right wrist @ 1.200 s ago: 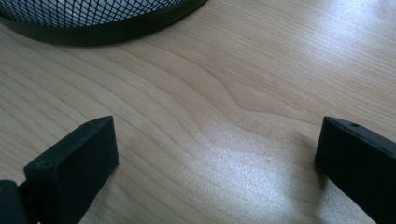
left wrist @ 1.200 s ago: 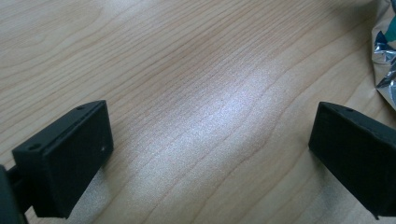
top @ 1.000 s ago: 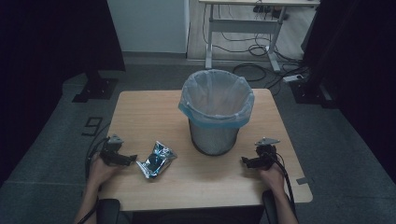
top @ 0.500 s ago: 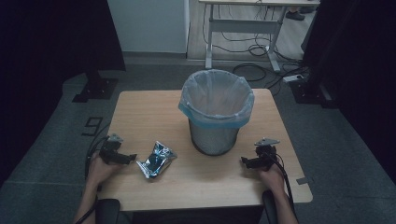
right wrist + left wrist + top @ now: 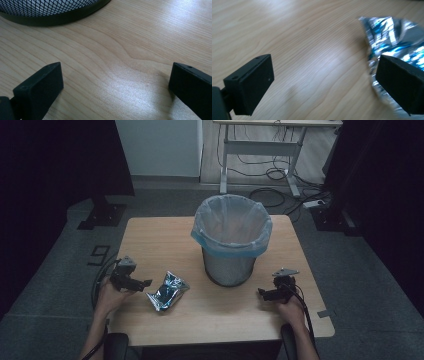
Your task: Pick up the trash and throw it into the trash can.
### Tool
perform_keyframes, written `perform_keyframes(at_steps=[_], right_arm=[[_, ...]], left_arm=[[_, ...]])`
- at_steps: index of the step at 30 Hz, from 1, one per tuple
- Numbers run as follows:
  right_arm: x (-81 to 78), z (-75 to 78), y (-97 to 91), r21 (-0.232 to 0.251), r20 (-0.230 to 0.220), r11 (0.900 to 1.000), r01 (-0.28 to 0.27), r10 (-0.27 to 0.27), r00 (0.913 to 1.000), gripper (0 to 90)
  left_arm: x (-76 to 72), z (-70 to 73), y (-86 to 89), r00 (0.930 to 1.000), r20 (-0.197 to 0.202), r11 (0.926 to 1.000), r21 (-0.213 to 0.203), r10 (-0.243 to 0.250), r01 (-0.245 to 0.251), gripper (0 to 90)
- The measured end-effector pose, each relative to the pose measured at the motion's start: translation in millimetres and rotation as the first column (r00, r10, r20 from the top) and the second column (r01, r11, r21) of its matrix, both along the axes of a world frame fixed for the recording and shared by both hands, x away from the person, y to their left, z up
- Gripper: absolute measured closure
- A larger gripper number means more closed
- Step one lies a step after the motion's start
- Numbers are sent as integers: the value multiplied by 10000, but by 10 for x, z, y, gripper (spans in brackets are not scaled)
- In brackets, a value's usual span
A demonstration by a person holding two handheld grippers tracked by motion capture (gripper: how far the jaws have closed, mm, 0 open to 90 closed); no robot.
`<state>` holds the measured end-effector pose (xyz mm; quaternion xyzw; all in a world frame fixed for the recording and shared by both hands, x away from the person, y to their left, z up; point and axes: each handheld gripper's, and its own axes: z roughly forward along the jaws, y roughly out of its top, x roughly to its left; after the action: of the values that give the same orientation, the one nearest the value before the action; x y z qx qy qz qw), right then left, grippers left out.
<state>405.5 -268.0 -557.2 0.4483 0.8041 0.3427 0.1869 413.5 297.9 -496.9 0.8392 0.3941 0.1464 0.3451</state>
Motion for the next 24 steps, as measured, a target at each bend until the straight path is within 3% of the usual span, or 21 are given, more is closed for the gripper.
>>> perform_keyframes(at_steps=[8,16,22,24], right_arm=[[0,0,1,1,-1,10000,-4,4,10000,0],[-5,0,7,-8,0,10000,-33,33,10000,0],[-7,0,8,-18,9,10000,-60,60,10000,0],[-7,0,9,-15,5,10000,-67,67,10000,0]], left_arm=[[11,57,-310,9974,69,9969,-298,-722,724,44],[63,-212,-545,9917,-413,9923,195,-1218,1227,132],[48,-331,-629,9874,-564,9855,752,-1479,1519,158],[46,-359,-649,9851,-623,9833,765,-1604,1650,175]])
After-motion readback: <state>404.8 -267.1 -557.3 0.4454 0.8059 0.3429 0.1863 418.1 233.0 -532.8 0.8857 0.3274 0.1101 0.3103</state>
